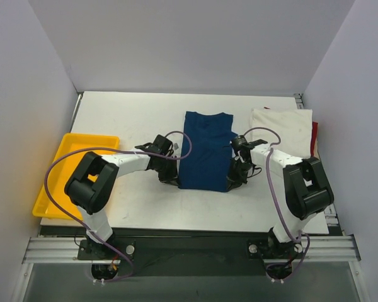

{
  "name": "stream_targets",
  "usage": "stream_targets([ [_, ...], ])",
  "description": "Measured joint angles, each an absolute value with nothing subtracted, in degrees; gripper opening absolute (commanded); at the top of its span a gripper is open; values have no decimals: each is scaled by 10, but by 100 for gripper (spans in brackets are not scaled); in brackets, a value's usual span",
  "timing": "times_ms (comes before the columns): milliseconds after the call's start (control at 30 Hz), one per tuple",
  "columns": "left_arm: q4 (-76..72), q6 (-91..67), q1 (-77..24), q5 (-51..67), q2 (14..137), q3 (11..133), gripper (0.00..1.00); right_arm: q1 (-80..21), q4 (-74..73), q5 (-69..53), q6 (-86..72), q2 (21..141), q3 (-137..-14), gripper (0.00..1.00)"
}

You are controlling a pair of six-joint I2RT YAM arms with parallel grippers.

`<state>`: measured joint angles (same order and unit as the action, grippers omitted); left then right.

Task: Fold and stack the t-shirts
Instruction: Grab one side of the 2/3 rectangular tshirt with both arms

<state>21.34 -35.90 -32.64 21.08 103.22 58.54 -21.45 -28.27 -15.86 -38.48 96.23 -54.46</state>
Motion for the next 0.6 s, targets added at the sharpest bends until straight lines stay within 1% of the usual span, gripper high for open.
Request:
stream_targets([
  [433, 238, -371, -351, 178, 984, 572, 0, -207, -315, -143, -373, 907, -543, 0],
  [600, 261, -374, -362, 172, 944, 572, 0, -207, -329, -144, -372, 877, -521, 0],
])
